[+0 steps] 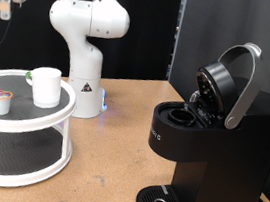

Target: Make a cup of coffee with the keurig machine

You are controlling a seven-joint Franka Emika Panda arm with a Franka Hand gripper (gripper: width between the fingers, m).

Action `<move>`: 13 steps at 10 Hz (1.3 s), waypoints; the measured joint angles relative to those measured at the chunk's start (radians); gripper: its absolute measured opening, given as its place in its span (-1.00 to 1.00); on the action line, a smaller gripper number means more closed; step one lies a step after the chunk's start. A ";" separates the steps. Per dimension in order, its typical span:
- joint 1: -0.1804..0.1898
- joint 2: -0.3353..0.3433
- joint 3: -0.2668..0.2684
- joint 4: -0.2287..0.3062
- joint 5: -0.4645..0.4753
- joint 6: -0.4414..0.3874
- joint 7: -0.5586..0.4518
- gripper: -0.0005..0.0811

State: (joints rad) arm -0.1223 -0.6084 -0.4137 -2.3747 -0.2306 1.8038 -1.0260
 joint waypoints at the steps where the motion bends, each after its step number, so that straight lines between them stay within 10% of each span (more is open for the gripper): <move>1: 0.000 0.018 -0.001 0.008 0.000 0.012 0.001 0.98; 13: 0.000 0.099 -0.017 -0.067 -0.042 0.188 -0.140 0.98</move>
State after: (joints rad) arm -0.1221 -0.5098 -0.4308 -2.4413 -0.2726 1.9922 -1.1657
